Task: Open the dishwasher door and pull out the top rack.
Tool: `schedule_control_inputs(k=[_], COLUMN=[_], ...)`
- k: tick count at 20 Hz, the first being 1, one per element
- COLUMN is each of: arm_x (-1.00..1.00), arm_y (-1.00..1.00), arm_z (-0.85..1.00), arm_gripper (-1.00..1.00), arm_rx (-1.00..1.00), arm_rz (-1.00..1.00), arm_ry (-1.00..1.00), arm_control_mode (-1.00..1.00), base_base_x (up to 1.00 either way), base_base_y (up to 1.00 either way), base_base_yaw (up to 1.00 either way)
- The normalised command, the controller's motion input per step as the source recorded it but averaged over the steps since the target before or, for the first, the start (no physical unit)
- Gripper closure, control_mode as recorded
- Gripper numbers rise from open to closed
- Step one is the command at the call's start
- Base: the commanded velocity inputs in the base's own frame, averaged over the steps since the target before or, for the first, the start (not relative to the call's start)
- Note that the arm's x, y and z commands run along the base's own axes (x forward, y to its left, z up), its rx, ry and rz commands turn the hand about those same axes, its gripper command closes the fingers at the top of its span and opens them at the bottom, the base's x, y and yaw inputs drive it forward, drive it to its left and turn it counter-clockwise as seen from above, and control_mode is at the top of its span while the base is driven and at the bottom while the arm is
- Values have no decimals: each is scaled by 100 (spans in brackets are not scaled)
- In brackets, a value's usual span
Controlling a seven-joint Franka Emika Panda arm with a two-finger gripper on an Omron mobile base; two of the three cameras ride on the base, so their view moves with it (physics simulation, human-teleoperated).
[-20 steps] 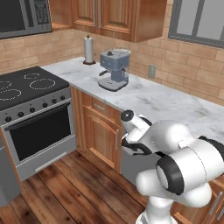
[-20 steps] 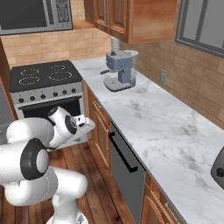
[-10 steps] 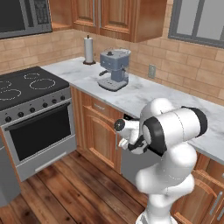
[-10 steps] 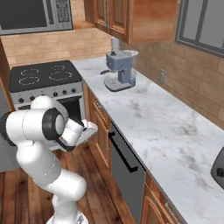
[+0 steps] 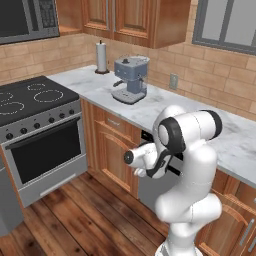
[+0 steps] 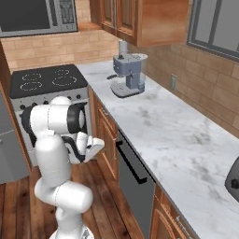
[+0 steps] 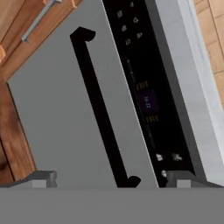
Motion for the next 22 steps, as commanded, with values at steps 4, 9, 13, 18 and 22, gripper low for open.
schedule_control_inputs(k=[4,9,13,18,22], arm_x=[33,37,53,55,45], arm_y=[-11,-16,-19,-20,-18], arm_z=[-10,-18,-31,-37,-38], arm_gripper=[-100,-100,-100,-100,-100], arm_rx=[-10,-8,-5,-4,-5], arm_rz=[-7,-6,-5,-4,-2], arm_ry=[0,0,0,0,0], arm_control_mode=[-100,-100,-100,-100,-100], base_base_x=[0,0,0,0,0], base_base_y=[0,0,0,0,0], base_base_yaw=[0,0,0,0,0])
